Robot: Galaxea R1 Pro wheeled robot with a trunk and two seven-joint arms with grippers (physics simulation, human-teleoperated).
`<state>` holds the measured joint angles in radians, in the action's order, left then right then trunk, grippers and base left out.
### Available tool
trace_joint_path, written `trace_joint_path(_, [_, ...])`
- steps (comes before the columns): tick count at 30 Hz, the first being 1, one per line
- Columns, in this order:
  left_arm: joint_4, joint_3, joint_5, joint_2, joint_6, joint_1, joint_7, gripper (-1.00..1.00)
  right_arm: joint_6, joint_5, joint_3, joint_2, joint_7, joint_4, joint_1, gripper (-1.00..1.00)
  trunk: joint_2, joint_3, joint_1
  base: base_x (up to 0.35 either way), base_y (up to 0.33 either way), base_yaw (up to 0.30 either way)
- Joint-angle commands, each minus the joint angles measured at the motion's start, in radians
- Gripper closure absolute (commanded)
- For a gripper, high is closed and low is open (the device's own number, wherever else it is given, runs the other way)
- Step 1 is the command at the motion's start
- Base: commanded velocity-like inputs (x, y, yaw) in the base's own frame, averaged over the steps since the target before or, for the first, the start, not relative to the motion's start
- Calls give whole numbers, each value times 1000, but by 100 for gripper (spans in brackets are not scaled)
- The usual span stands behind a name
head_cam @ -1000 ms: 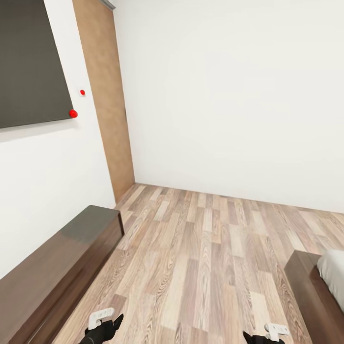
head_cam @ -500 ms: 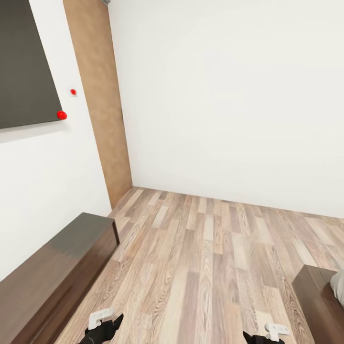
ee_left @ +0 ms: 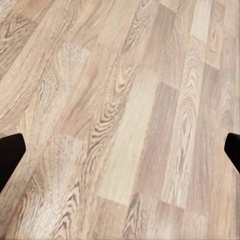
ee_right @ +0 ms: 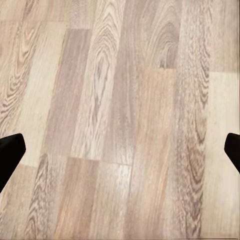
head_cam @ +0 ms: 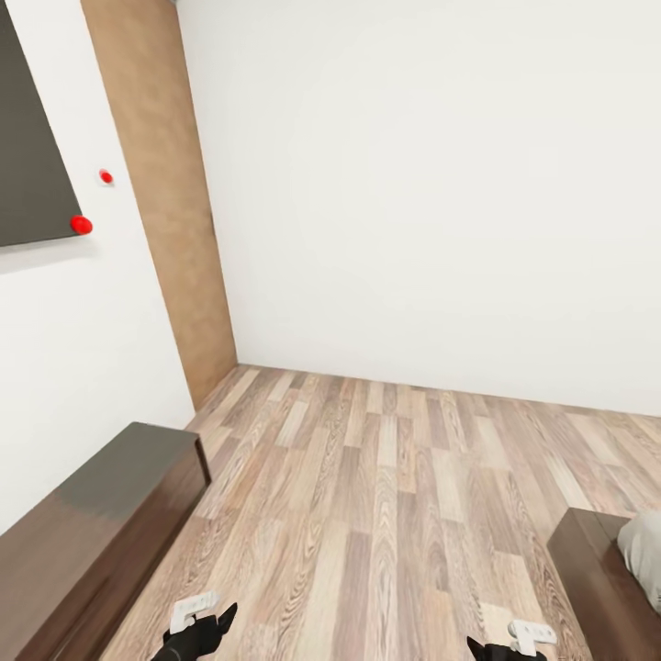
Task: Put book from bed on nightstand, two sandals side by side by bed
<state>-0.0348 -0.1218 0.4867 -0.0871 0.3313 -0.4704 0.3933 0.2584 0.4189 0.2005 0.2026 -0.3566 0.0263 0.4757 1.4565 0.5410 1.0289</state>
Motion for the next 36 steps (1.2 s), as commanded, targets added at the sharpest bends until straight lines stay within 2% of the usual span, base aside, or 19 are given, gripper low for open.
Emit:
trace_joint_path(1, [1,-9,11,0,3,-1,4,-100,4,11,8,0,-5,2,1,-100,1,0,0,2,0,-268])
trace_joint_path(19, [1,-9,10,-1,3,-1,4,-100,4,11,8,0,-5,1,1,-100,1,-9,0,0,0,-257])
trace_joint_path(24, [1,-9,11,0,3,-1,4,-100,4,11,8,0,-5,1,1,-100,1,-10,0,77,0,-45])
trace_joint_path(36, [1,-9,10,-1,3,-1,4,-100,4,11,8,0,-5,1,1,-100,1,-10,0,308,0,-2])
